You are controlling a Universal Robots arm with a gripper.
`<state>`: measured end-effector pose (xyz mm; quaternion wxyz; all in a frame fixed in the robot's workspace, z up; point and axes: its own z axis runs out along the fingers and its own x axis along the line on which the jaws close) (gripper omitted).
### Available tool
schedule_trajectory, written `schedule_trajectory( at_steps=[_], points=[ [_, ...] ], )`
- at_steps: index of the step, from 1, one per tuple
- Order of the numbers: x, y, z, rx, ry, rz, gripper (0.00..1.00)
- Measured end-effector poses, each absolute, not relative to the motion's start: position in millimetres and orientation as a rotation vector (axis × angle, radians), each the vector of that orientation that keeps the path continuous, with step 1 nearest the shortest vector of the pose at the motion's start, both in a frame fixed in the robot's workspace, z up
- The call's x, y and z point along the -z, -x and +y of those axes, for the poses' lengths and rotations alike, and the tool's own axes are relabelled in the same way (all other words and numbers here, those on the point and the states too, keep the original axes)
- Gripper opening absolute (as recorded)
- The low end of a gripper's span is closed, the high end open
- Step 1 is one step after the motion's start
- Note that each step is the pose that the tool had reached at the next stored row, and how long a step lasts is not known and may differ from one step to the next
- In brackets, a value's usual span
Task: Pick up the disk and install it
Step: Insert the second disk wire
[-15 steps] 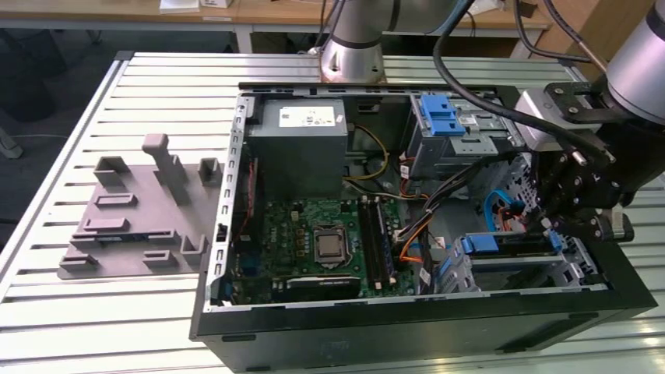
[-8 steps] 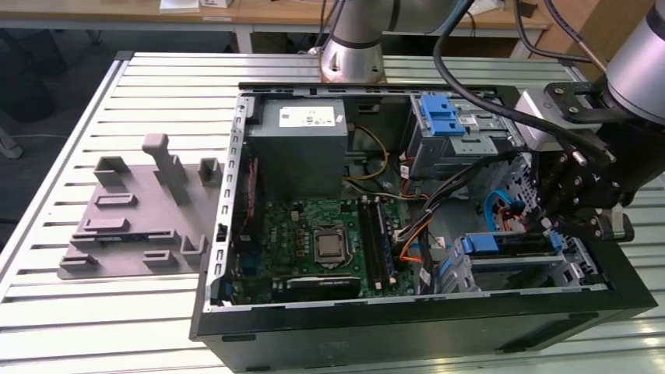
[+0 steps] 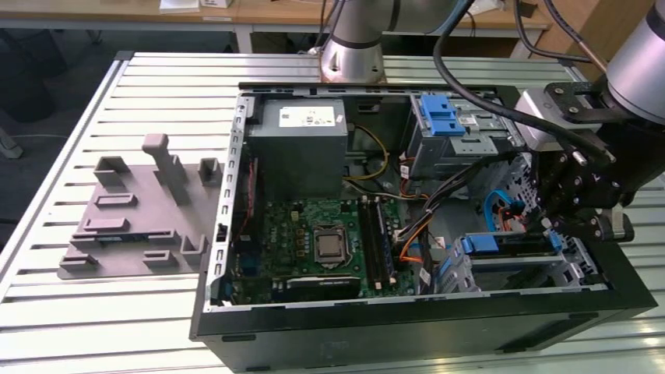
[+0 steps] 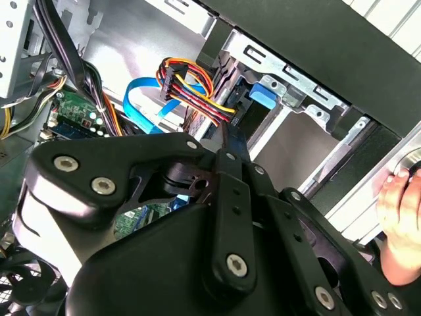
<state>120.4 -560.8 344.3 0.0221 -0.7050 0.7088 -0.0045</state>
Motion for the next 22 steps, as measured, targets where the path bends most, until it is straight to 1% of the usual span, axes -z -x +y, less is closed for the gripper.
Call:
schedule_trajectory(
  at_steps=[22],
  points=[
    [-344.2,-111.1,-560.9,0.014,2.184,2.196,0.11]
  ],
)
